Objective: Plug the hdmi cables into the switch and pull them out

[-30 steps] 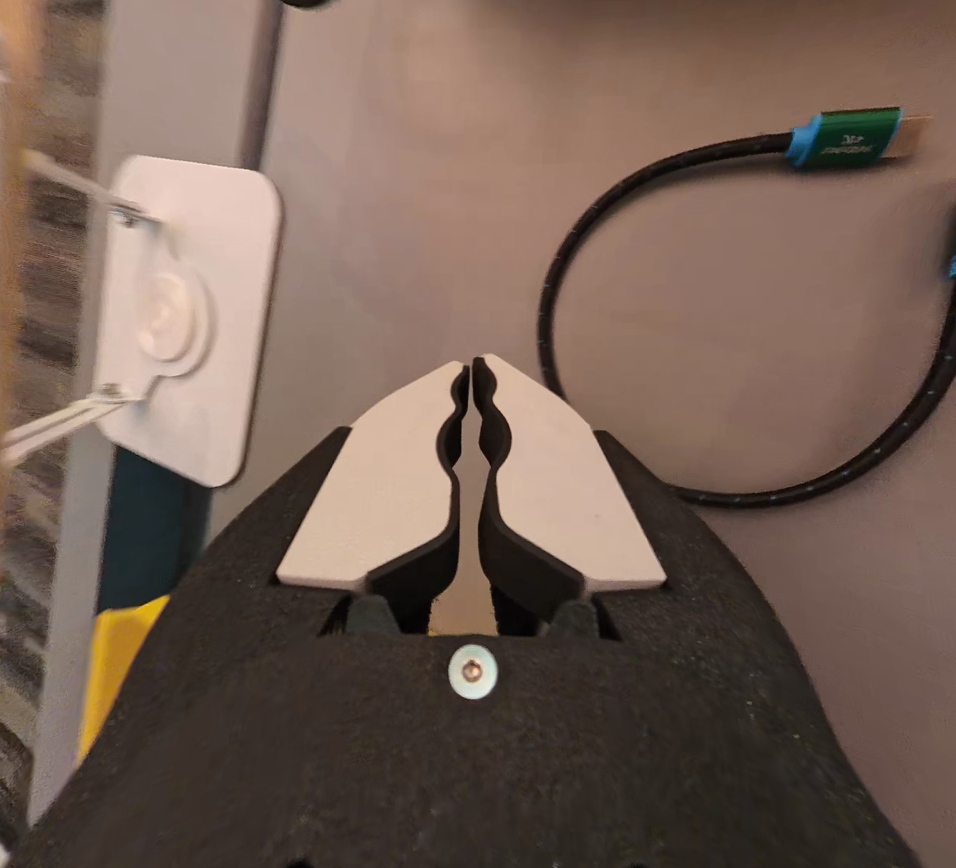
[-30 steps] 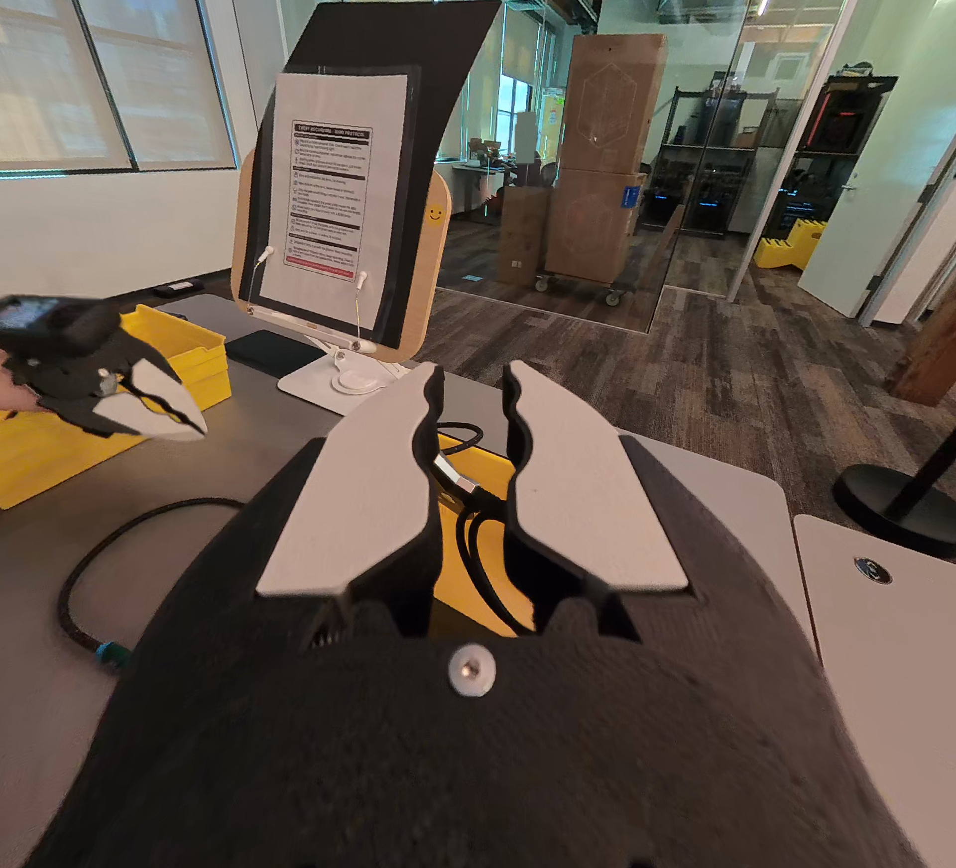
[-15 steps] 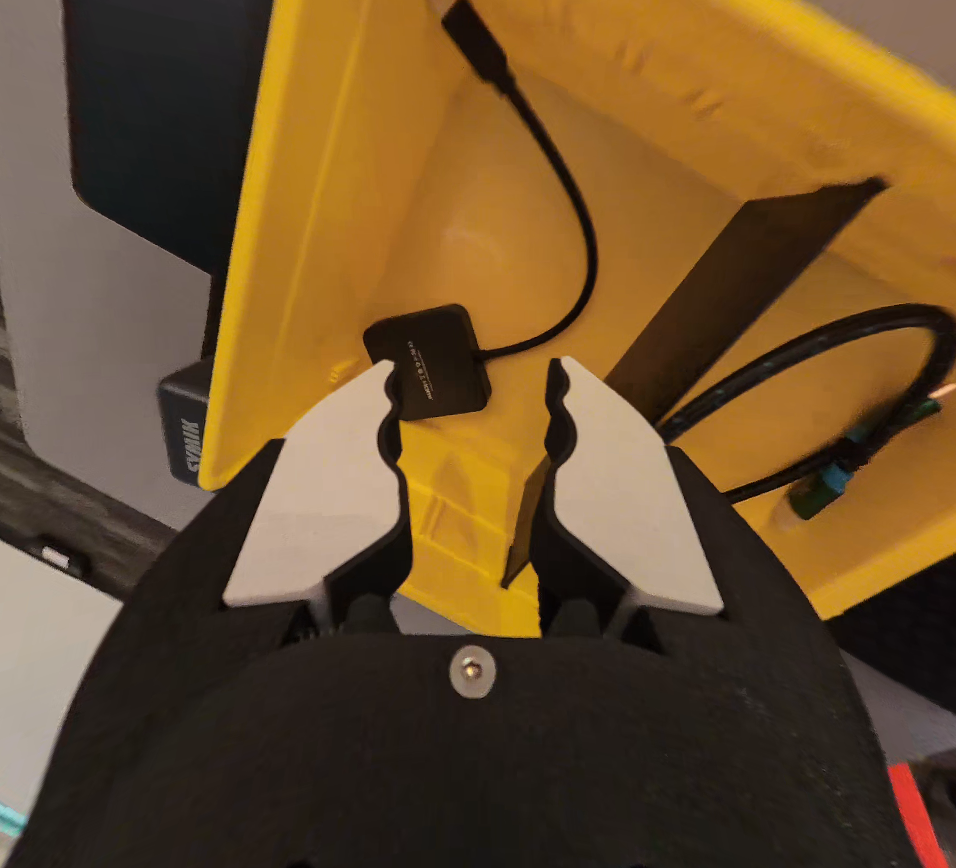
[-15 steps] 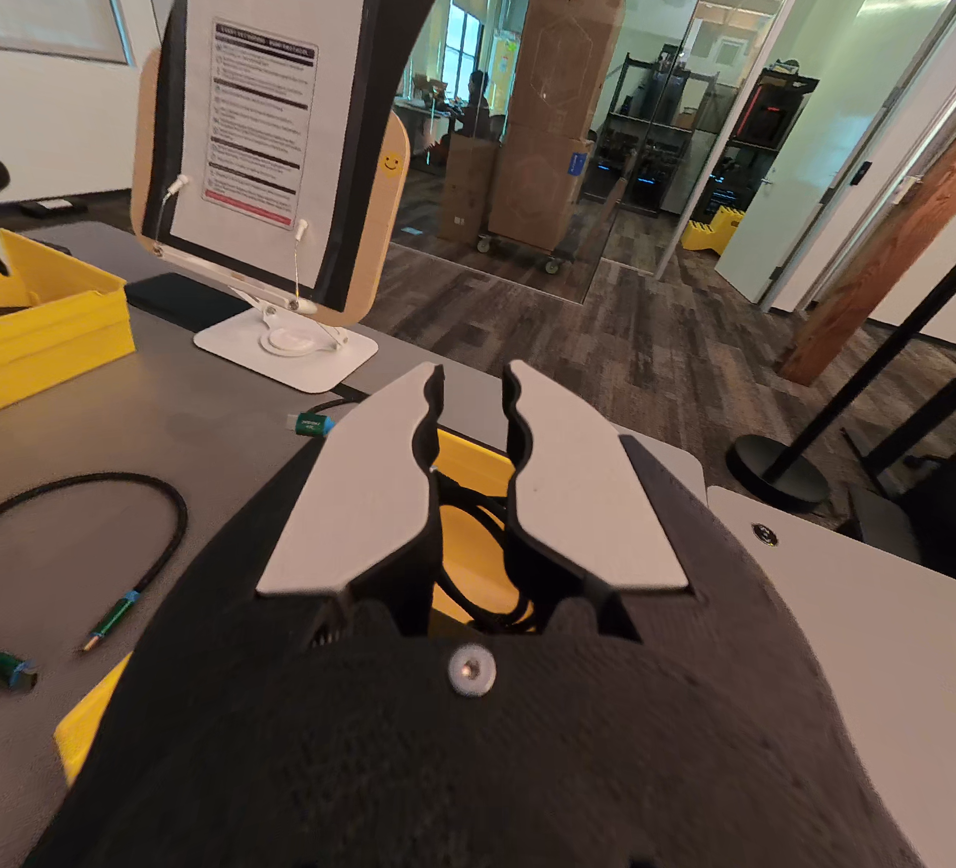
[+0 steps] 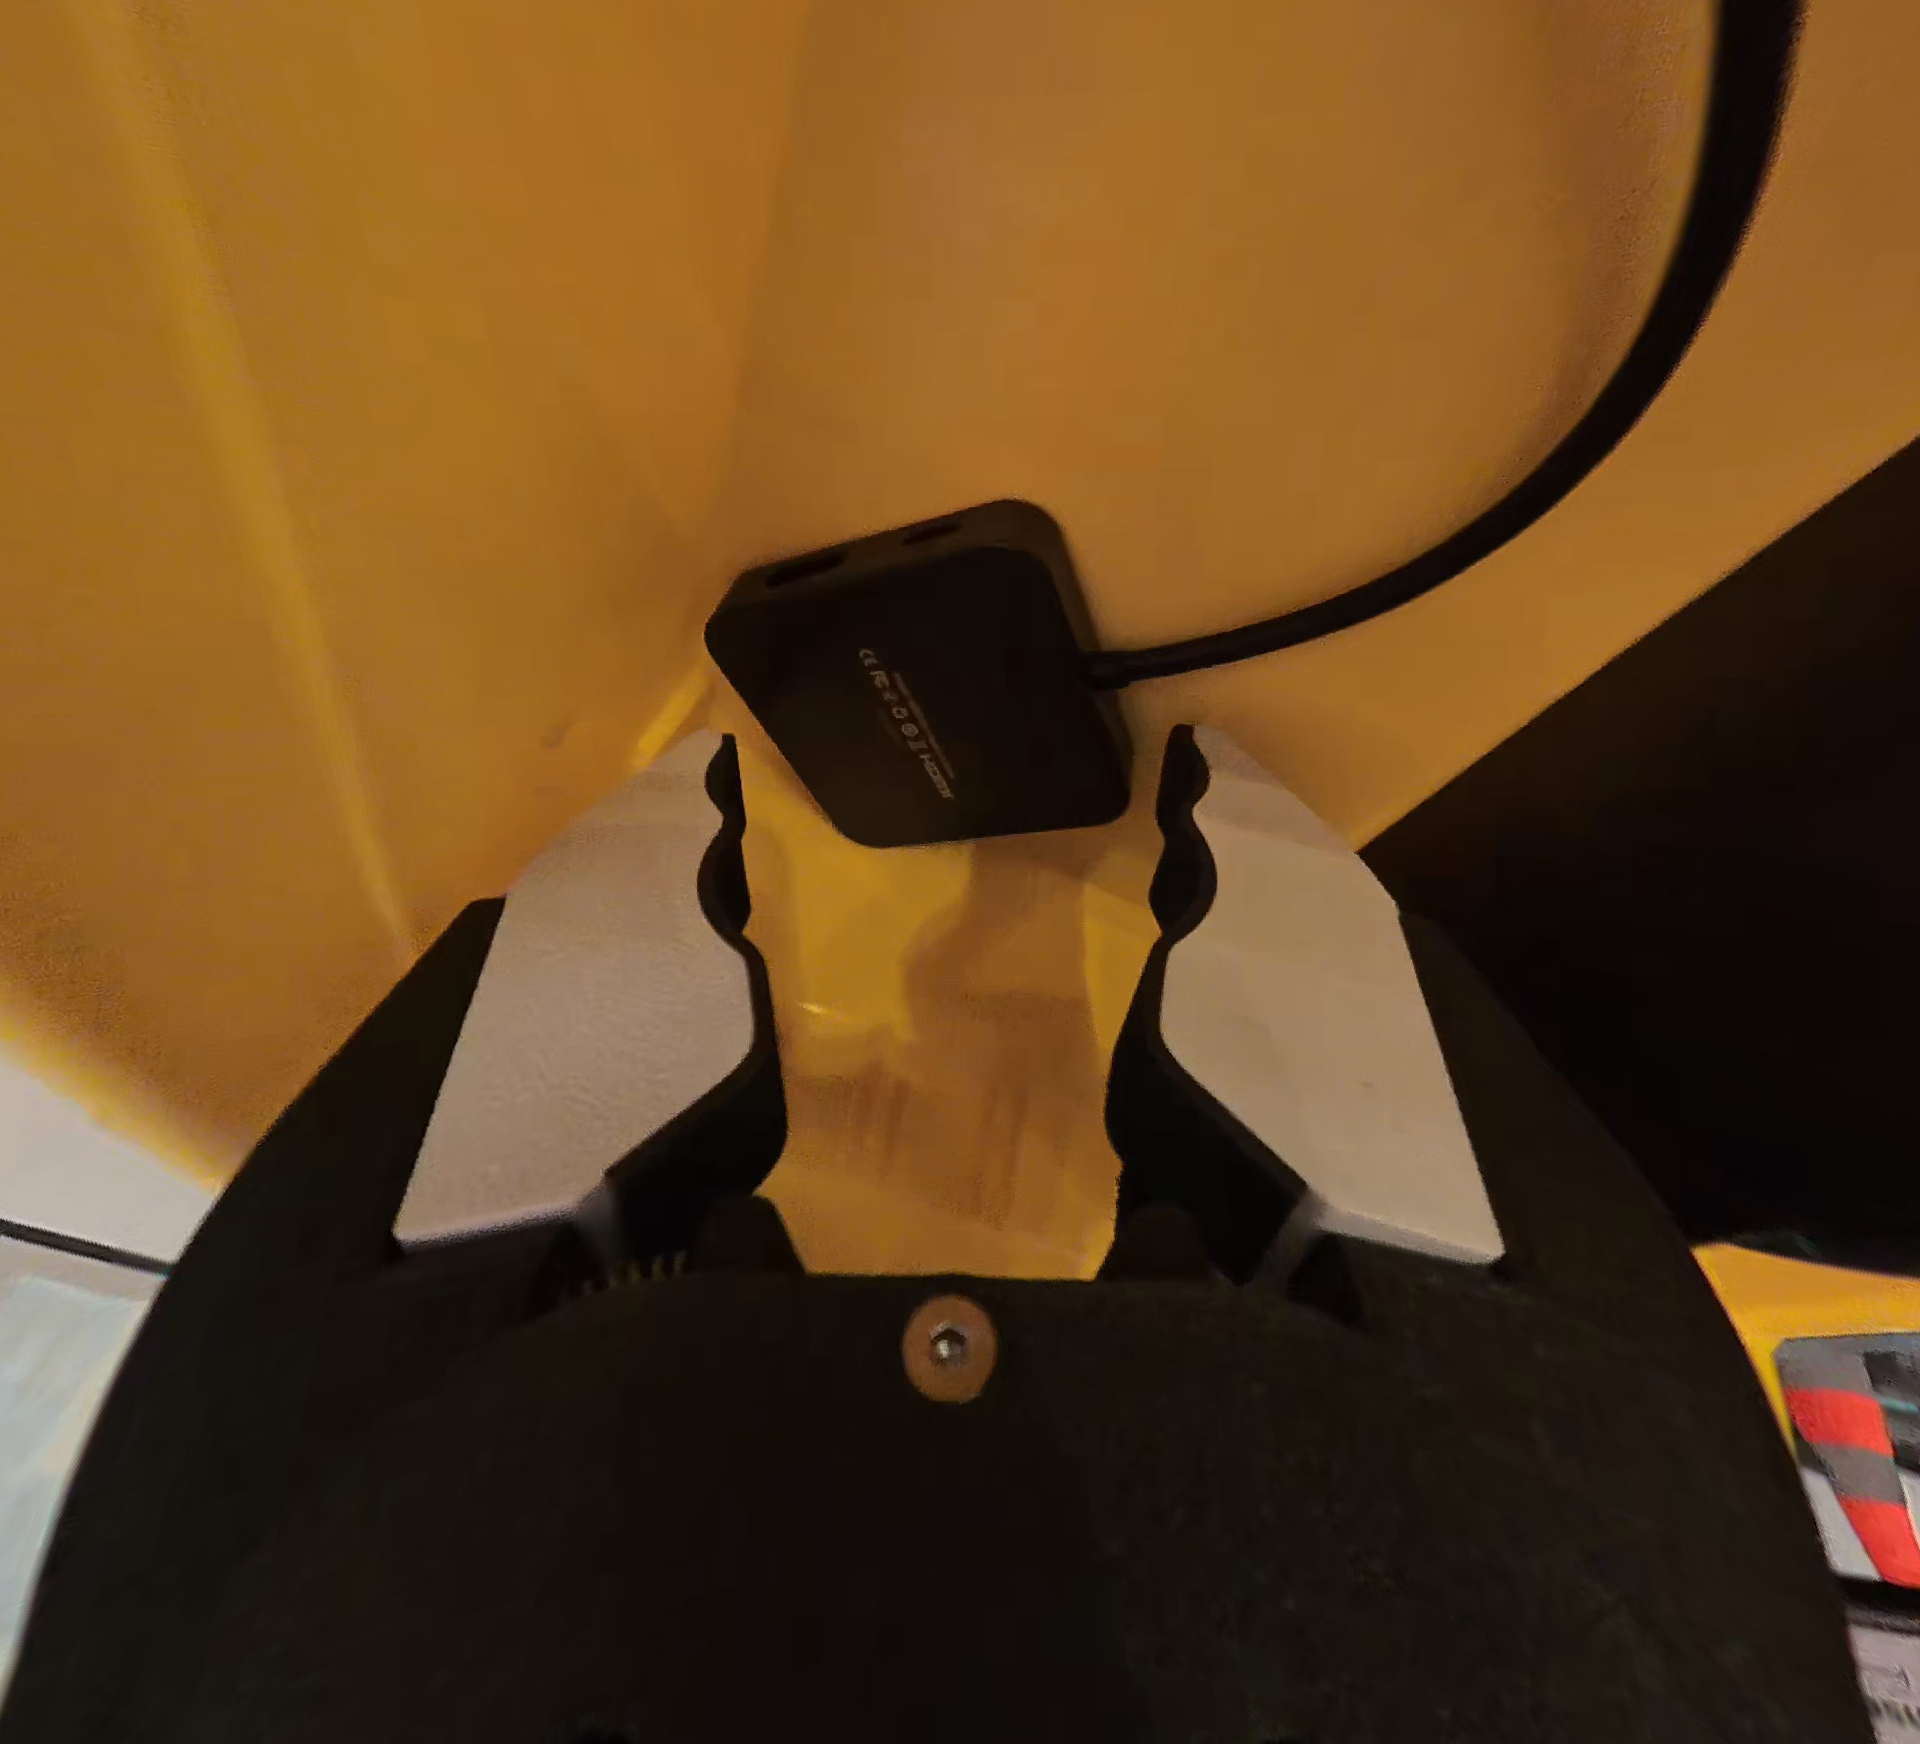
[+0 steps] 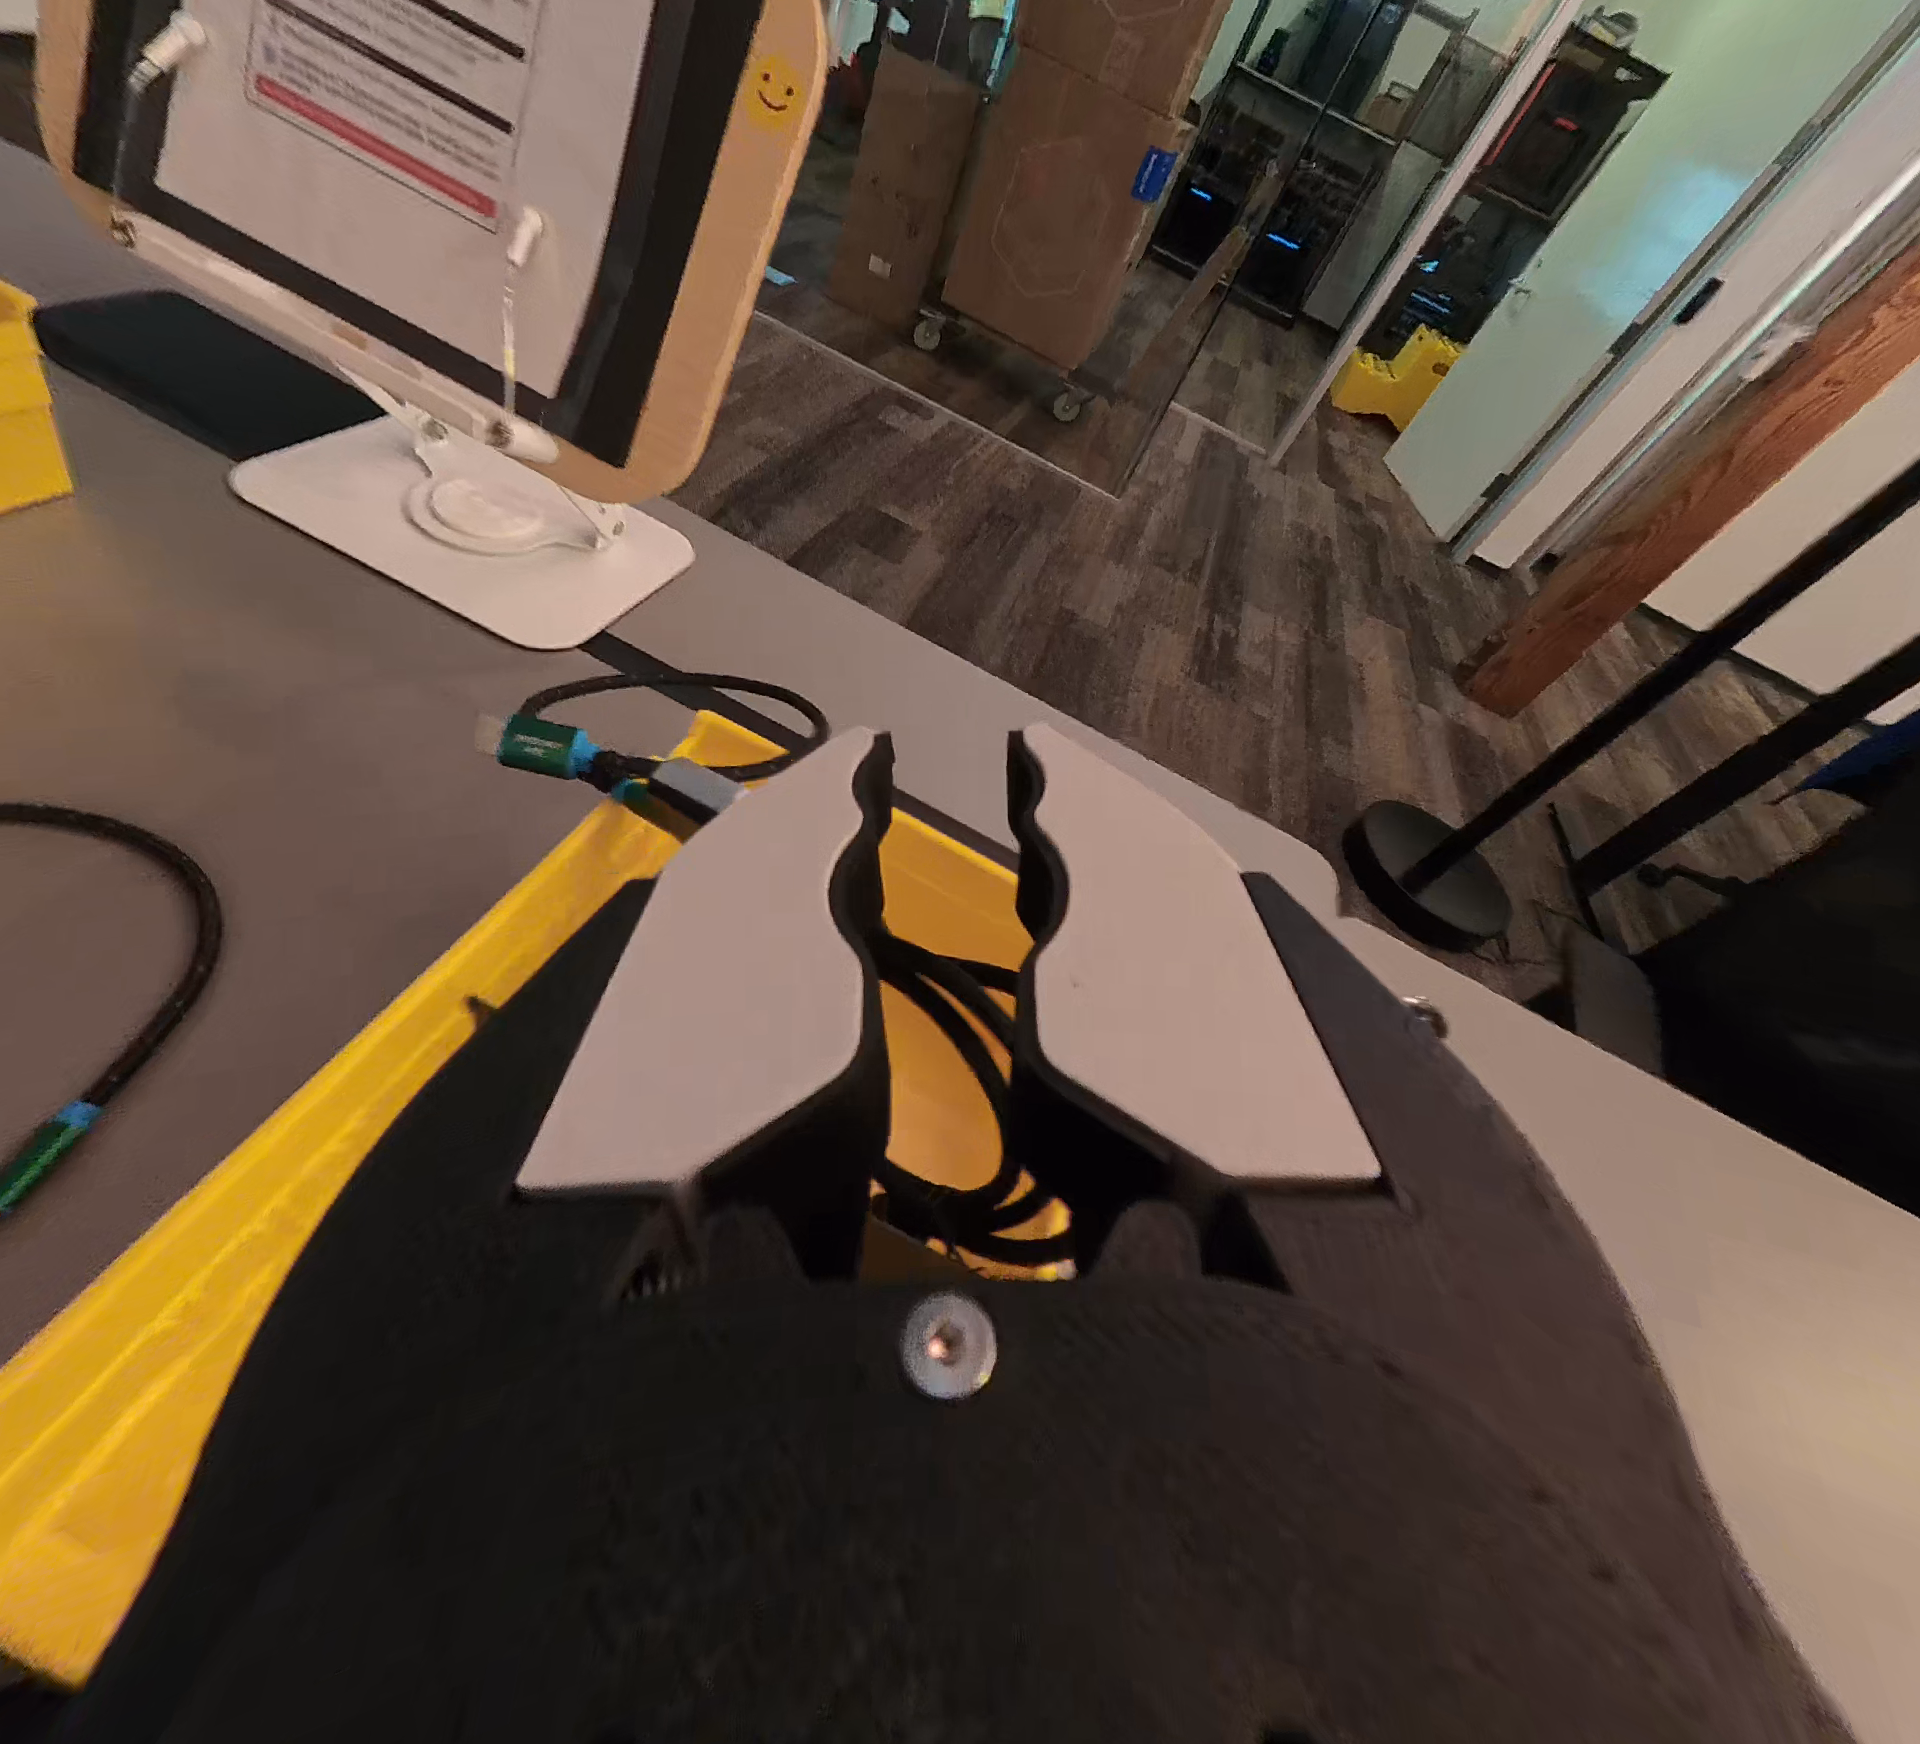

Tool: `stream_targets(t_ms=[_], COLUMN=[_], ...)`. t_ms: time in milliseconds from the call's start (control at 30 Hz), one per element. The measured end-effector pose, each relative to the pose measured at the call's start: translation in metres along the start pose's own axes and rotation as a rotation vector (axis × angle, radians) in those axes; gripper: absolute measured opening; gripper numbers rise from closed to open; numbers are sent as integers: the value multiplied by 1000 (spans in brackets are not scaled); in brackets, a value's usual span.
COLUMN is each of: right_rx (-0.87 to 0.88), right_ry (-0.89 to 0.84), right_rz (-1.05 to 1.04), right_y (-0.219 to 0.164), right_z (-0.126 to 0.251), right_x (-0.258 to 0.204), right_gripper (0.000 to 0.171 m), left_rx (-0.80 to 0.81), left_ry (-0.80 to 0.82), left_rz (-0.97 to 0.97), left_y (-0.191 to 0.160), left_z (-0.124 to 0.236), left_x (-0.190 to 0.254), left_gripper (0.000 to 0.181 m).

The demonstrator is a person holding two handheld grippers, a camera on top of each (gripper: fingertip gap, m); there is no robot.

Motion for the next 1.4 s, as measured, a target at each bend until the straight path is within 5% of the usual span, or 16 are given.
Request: stream_targets(t_ms=[567,1033,1400], right_rx=[1,67,299], right_ry=[3,126,843], right_rz=[126,119,-454], right_y=[8,22,34], right_z=[-6,-20,-102], right_x=[-15,-44,-169], right_gripper=[20,20,24], left_rx=[-53,-19,80], left_ry=[24,246,460], left_rz=[-32,-13,-168], left_y=[1,-13,15], left_z=[16,150,302], left_x=[-3,26,114], left_gripper=[67,65,66])
Point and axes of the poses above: each gripper's, where its closed fingertips meet, z back along the fingers, y out of its top, x = y × z across the jaws, the point moved 9 cm from there along z, back along the fingers, and after that the axes turned 1 degree about z, right-handed, at the moved point
